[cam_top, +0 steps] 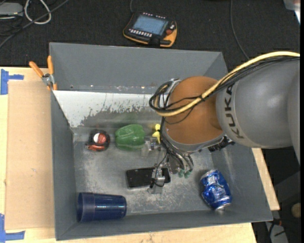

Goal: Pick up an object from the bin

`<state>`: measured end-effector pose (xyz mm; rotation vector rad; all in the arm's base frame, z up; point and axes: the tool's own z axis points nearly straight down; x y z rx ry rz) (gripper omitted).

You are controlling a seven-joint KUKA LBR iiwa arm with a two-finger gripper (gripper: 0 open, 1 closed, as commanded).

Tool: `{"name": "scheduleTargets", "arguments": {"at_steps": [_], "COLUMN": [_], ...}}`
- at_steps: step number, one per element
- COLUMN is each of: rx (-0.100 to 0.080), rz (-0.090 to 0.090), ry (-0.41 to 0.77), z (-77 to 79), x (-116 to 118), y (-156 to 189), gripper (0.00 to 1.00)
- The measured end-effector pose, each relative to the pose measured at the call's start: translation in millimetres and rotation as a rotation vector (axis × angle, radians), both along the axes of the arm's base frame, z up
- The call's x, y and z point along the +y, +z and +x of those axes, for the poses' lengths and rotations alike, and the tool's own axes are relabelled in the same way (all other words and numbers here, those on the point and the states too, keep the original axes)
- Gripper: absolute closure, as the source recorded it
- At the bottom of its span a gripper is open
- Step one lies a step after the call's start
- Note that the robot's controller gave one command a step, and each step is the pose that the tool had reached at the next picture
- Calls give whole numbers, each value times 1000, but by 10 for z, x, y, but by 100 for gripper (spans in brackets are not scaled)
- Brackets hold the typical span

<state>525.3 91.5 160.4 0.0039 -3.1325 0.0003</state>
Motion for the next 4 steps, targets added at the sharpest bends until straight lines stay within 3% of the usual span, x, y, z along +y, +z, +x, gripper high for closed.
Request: {"name": "scheduleTargets", "arguments": {"at_steps": [1,2,3,4], "rx": [-8,-4,-14,-7], "rz": [1,1,4,3], "ry": [-5,17,0,11], "z": [20,398,283,372], "x": [-8,-416,-336,-391], "y": [35,-916,-913,-917], "gripper": [0,0,0,0]}}
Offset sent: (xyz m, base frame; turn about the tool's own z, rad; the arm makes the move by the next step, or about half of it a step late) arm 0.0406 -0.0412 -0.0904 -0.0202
